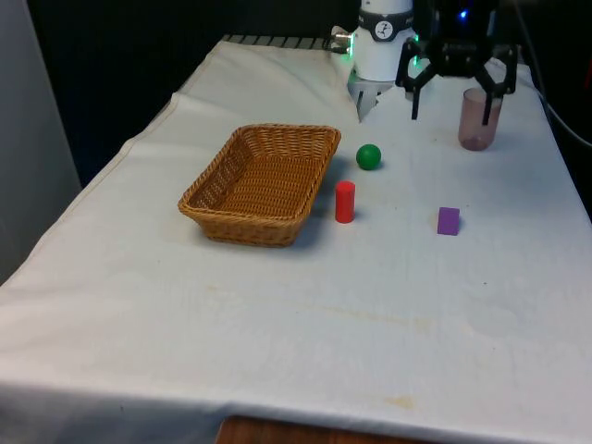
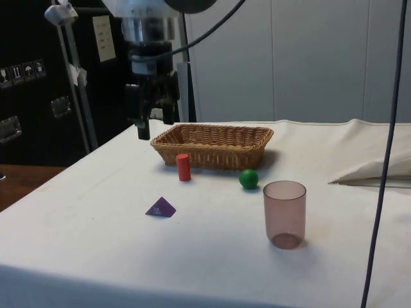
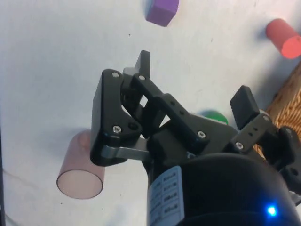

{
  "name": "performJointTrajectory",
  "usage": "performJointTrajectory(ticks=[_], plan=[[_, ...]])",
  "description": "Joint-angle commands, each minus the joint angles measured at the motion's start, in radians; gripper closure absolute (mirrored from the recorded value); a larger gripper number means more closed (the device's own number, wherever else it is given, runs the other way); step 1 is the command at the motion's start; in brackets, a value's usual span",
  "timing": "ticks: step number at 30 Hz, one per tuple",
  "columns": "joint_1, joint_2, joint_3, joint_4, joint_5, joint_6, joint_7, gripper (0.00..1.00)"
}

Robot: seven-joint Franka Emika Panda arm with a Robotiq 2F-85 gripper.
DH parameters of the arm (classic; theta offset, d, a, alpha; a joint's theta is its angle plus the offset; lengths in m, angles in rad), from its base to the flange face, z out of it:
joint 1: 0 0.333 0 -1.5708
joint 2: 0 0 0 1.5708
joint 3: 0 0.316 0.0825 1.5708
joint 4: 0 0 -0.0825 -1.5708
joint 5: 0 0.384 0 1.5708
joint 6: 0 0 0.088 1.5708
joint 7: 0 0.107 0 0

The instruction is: Pick up the triangular block and place it into the basket.

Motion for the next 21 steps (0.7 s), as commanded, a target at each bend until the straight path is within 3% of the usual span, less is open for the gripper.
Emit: performJointTrajectory(ticks=[1,3,4,5,12,13,15,21], plan=[[0.006,0.007,-0.003,-0.004,-0.014,0.021,0.022,0.00],[0.008,0.021,0.002,0.000,-0.013,0.033,0.033,0.00],[0.002,0.019,0.007,0.000,0.000,0.023,0.017,0.00],[0.009,0.027,0.005,0.002,-0.012,0.039,0.037,0.00],[0.010,0.081,0.023,0.012,-0.011,0.096,0.066,0.00],[0.004,0.071,0.027,0.010,0.000,0.081,0.050,0.00],[0.011,0.105,0.027,0.011,-0.011,0.121,0.070,0.00],[0.009,0.146,0.033,0.009,-0.008,0.169,0.068,0.00]])
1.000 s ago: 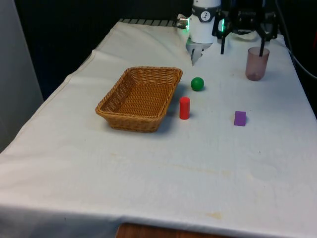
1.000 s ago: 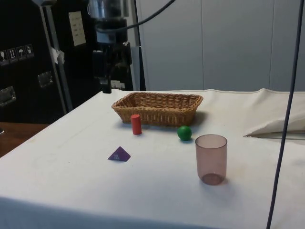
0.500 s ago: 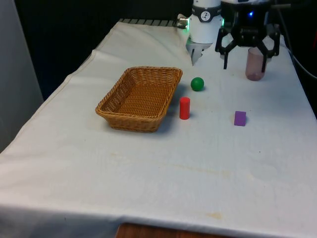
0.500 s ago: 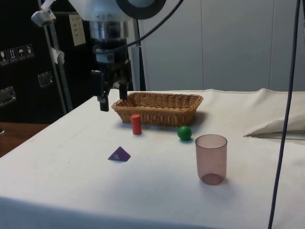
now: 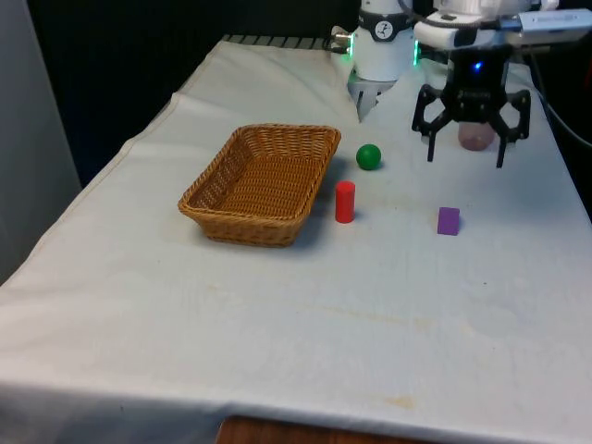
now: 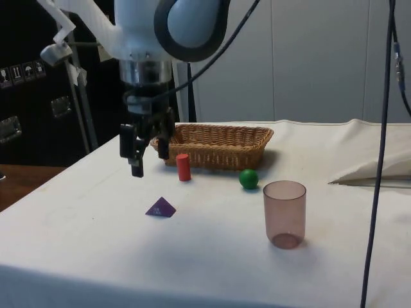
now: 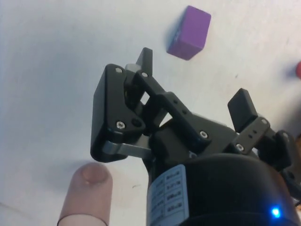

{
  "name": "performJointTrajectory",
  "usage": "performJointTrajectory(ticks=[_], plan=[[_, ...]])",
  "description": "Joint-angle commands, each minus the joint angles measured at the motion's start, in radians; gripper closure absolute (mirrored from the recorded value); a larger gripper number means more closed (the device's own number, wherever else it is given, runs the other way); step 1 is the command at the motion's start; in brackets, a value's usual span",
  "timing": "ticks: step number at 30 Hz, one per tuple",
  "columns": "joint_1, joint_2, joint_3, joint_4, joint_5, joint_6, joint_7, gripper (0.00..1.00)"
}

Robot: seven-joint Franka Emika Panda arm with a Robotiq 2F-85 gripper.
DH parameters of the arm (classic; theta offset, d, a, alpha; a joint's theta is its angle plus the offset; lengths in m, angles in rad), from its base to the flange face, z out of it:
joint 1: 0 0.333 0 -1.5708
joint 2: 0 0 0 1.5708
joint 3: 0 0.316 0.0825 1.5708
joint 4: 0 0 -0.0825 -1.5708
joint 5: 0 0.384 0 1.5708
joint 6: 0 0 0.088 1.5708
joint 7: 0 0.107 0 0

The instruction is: Pick up the triangular block and place it into the basket.

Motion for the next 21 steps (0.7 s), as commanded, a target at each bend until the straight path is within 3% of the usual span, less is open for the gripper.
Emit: performJointTrajectory(ticks=[1,2,7,9,10,21], plan=[[0.000,0.007,0.000,0.000,0.000,0.007,0.000,0.00],[0.005,0.020,-0.004,-0.002,-0.008,0.029,0.010,0.00],[0.006,0.066,-0.002,-0.002,-0.009,0.082,0.006,0.00],[0.001,0.077,0.003,-0.001,0.000,0.088,-0.003,0.00],[0.007,0.088,-0.001,-0.001,-0.009,0.106,0.003,0.00],[-0.004,0.112,-0.012,-0.010,0.000,0.141,-0.064,0.00]])
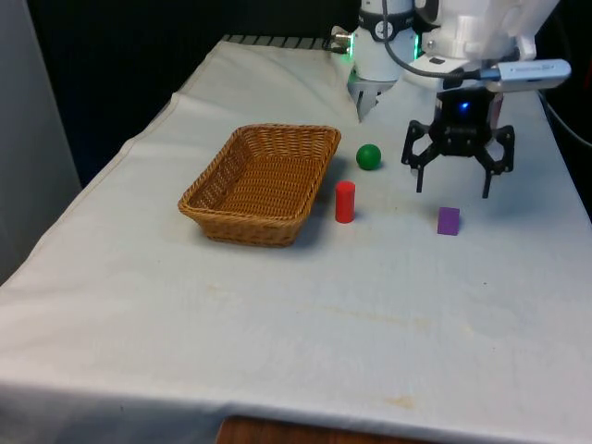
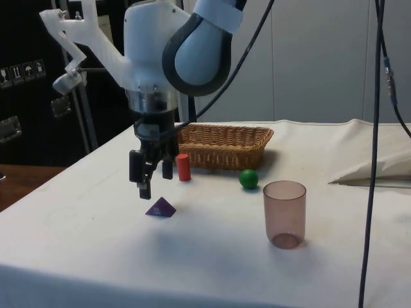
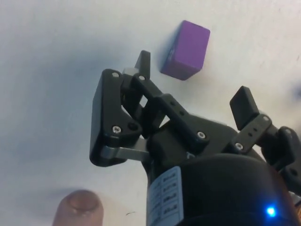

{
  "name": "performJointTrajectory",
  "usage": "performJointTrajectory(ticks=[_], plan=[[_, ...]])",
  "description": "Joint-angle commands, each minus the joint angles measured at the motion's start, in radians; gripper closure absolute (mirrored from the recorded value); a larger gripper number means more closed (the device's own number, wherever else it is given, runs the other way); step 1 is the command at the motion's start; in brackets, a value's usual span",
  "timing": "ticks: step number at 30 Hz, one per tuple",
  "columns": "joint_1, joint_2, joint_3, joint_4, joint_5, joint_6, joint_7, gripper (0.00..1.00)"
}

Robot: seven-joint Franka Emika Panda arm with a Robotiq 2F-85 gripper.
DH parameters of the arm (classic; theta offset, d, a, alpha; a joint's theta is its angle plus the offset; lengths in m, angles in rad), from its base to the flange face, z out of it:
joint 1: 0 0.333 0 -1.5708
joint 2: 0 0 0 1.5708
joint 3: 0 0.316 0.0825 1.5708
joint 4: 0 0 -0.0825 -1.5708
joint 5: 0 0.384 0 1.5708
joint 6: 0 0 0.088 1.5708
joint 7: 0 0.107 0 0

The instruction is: Pick up the triangular block and place it into the basket.

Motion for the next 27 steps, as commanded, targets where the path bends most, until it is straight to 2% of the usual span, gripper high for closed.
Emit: performJointTrajectory(ticks=[1,4,5,6,14,15,18,23,24,25,27], plan=[[-0.004,0.007,0.002,-0.004,0.001,0.020,-0.013,0.00],[-0.004,0.018,-0.001,-0.004,0.001,0.034,-0.029,0.00],[-0.001,0.012,-0.003,-0.002,0.000,0.015,-0.024,0.00],[-0.003,0.022,-0.001,-0.004,0.000,0.039,-0.032,0.00],[0.002,0.054,-0.007,-0.005,-0.004,0.095,-0.040,0.00],[-0.001,0.051,-0.004,-0.002,0.000,0.076,-0.042,0.00],[0.002,0.065,-0.007,-0.009,-0.004,0.117,-0.043,0.00],[0.003,0.075,-0.007,-0.014,-0.004,0.135,-0.047,0.00],[-0.001,0.074,-0.003,-0.011,0.000,0.121,-0.049,0.00],[0.003,0.077,-0.006,-0.015,-0.003,0.139,-0.048,0.04],[0.003,0.079,-0.006,-0.016,-0.003,0.142,-0.048,0.12]])
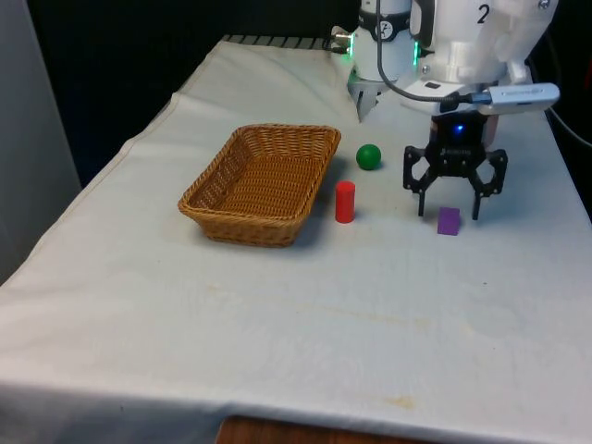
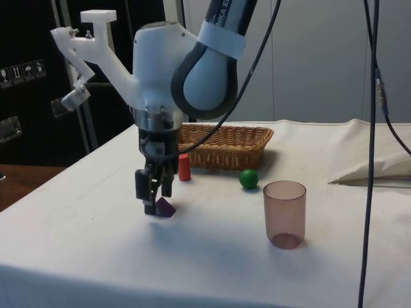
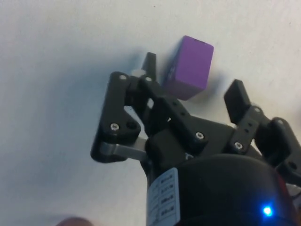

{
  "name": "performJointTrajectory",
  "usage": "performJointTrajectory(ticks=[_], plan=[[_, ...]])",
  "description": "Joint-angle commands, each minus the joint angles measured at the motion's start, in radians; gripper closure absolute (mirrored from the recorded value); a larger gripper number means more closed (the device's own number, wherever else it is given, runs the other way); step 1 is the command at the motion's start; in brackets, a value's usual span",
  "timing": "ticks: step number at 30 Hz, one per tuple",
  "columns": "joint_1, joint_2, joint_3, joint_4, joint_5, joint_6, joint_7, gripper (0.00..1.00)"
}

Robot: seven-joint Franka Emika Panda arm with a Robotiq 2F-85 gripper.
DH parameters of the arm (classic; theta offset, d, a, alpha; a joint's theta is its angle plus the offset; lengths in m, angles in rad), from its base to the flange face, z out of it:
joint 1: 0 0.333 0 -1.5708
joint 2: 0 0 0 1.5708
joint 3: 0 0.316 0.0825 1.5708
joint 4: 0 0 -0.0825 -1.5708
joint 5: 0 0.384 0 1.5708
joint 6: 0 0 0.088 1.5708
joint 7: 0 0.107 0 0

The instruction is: Pick up the triangular block and place it into the basket.

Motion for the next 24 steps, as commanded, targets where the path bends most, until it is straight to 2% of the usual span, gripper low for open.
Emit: performJointTrajectory(ticks=[1,2,5,6,7,8,11,14,15,16,23,24], plan=[[0.004,0.002,-0.003,-0.004,-0.003,0.016,0.001,0.17],[0.004,0.002,-0.003,-0.004,-0.003,0.017,0.001,0.26],[0.004,0.003,-0.003,-0.005,-0.003,0.018,0.001,0.40],[0.000,0.001,0.000,-0.001,0.000,0.002,-0.001,0.45],[0.000,0.001,0.000,-0.002,0.000,0.002,-0.002,0.56],[0.004,0.004,-0.003,-0.005,-0.003,0.019,0.000,0.56],[0.004,0.004,-0.003,-0.006,-0.003,0.021,0.000,0.67],[0.004,0.004,-0.003,-0.006,-0.003,0.022,0.000,0.67],[0.000,0.001,0.000,-0.004,0.000,0.006,-0.002,0.67],[0.004,-0.001,-0.003,-0.008,-0.003,0.017,0.001,0.67],[0.005,-0.070,-0.004,-0.028,-0.002,-0.028,0.006,0.67],[0.001,-0.071,0.000,-0.026,0.000,-0.029,0.000,0.67]])
